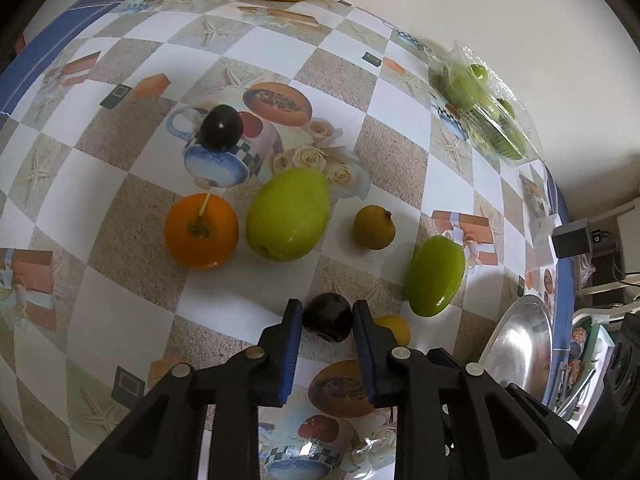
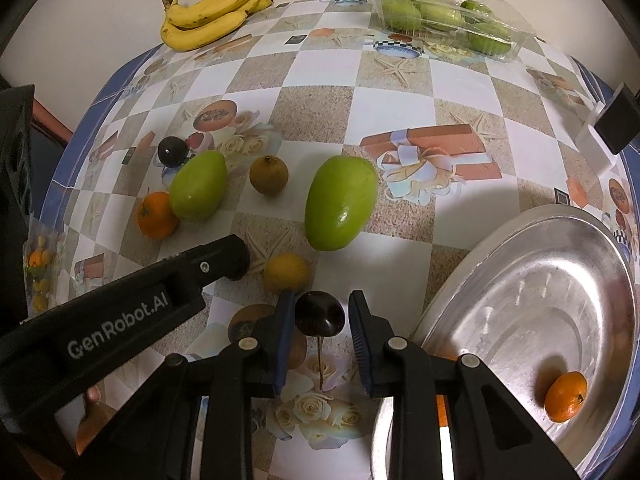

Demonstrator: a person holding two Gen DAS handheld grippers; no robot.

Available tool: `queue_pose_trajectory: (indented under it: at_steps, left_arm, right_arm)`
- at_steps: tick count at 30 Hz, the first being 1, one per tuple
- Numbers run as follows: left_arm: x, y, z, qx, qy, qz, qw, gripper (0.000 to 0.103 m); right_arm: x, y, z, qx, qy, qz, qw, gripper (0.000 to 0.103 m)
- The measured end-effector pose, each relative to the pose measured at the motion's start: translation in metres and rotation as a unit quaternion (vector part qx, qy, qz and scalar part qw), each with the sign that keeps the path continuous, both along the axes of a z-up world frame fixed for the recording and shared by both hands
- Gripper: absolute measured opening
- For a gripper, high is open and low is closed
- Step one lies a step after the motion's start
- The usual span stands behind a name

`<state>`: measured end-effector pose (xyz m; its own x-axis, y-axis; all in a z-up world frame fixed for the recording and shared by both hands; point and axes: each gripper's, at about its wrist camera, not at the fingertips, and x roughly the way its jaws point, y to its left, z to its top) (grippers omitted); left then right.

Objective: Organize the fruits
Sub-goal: 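Grasp a dark plum with the left tool while the right tool grasps a dark stemmed fruit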

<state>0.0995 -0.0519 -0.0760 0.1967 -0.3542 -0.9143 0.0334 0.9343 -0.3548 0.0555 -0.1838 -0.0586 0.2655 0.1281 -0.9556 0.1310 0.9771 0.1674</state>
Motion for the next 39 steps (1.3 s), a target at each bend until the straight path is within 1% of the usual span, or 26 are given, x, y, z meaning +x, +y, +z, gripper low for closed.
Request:
queue_pose_trajectory:
  at_steps: [3,7,12,21,23,26,30,34,39]
  left_arm:
    - [0.000,0.002,0.001,-0.003,0.001,0.006,1.0000,0.027]
    - [0.000,0.007,0.007,-0.001,-0.008,0.016,0.9998,0.027]
    - [-0.001,0.009,0.012,-0.002,-0.011,0.017,0.9998,0.027]
    - [-0.001,0.010,0.012,-0.001,-0.008,0.019,0.9998,0.027]
    - [-0.001,0.010,0.012,-0.002,-0.009,0.020,0.9998,0.027]
    - [-0.001,0.010,0.015,-0.003,-0.012,0.020,0.9997,0.027]
    - [-0.001,0.012,0.020,-0.006,-0.017,0.024,0.9995,0.027]
    - [-0.002,0.012,0.030,-0.010,-0.033,0.023,0.9991,0.027]
    - [-0.004,0.008,0.043,-0.010,-0.054,0.014,0.9984,0.027]
  right_arm:
    - [-0.001,0.000,0.000,-0.001,0.002,0.002,1.000,0.029]
    - [0.000,0.000,-0.001,0.000,0.003,0.000,1.000,0.029]
    - [0.000,0.001,-0.002,-0.005,0.007,0.001,1.000,0.029]
    - [-0.002,0.001,-0.004,-0.009,0.013,0.000,1.000,0.029]
    - [-0.002,0.001,-0.002,-0.009,0.012,-0.001,1.000,0.027]
    - [-0.002,0.001,0.003,-0.017,0.004,0.004,1.000,0.026]
    - [-0.001,0.000,0.012,-0.011,-0.011,0.003,1.000,0.026]
    - [-0.005,-0.003,0.029,-0.006,-0.034,-0.009,0.999,0.026]
    - [-0.008,-0.009,0.045,-0.011,-0.049,-0.023,0.998,0.026]
